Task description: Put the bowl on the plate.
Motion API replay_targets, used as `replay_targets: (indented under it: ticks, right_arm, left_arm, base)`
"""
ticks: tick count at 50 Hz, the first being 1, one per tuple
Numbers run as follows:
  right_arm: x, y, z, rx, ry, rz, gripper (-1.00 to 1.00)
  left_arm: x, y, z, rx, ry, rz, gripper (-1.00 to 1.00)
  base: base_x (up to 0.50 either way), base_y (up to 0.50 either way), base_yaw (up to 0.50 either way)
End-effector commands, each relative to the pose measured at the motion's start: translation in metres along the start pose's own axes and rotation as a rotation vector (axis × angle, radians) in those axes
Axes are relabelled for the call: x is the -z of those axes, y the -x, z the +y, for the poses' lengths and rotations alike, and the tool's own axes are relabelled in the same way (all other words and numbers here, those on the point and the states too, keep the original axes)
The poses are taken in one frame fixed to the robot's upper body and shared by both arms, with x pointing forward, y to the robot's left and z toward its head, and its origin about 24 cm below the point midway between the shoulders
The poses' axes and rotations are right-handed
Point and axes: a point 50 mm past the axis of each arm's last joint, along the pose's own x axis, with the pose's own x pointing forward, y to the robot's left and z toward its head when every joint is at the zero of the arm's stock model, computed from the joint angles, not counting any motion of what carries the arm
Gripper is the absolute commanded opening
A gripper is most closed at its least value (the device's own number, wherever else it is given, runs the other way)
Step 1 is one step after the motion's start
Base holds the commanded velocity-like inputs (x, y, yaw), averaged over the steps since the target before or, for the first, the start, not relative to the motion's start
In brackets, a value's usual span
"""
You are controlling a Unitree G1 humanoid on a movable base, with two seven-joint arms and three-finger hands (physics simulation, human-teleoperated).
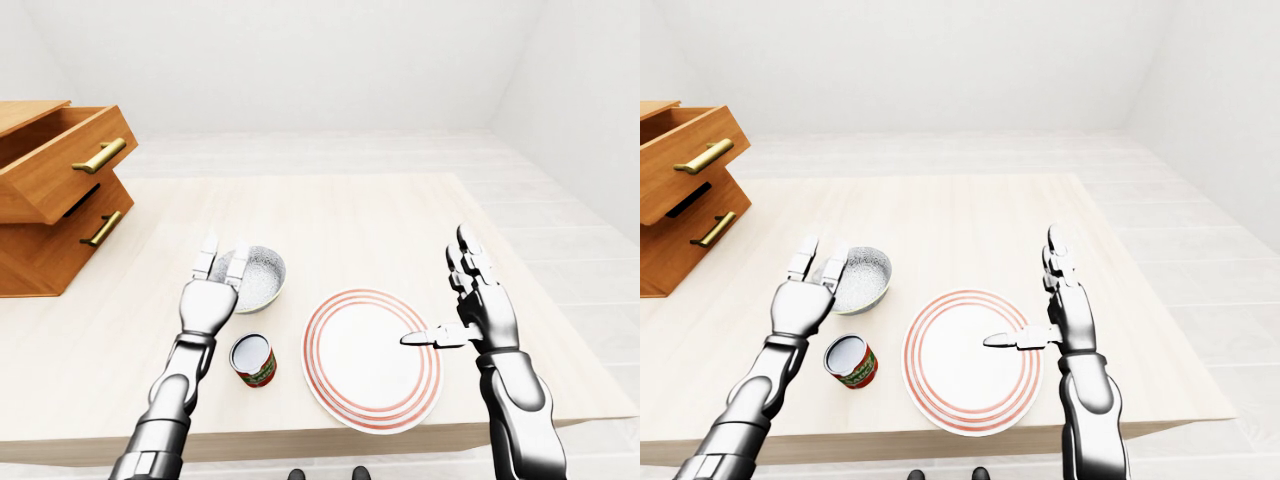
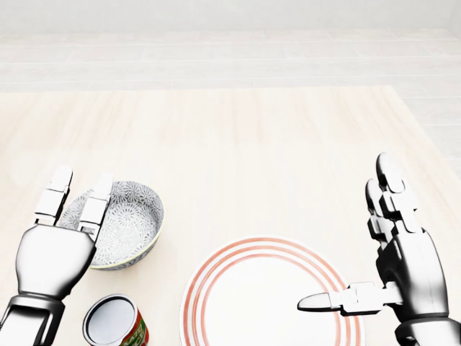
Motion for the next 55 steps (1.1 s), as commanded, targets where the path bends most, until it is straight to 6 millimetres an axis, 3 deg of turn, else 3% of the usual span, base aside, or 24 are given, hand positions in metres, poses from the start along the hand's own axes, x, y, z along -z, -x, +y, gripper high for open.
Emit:
replay_targets:
  ticks: [1, 14, 26, 55]
  right_arm:
    - [0.001, 0.0, 0.0, 0.0, -0.002, 0.006, 1.0]
    - [0.005, 0.0, -0.001, 0.001, -0.007, 0.02, 1.0]
    - [0.007, 0.0, -0.001, 0.002, -0.011, 0.029, 1.0]
    - [0.004, -0.002, 0.0, -0.003, -0.005, 0.017, 1.0]
  left_arm:
    - [-0.005, 0.002, -0.005, 0.026, -0.003, -0.02, 1.0]
    - [-0.017, 0.005, -0.012, 0.055, -0.004, -0.058, 1.0]
    - [-0.016, 0.003, -0.009, 0.044, 0.0, -0.054, 1.0]
    - [-0.02, 0.002, -0.029, 0.148, -0.008, -0.082, 1.0]
  base:
    - [0.0, 0.0, 0.0]
    - [0.0, 0.0, 0.0]
    - [0.0, 0.0, 0.0]
    - [0.0, 0.0, 0.0]
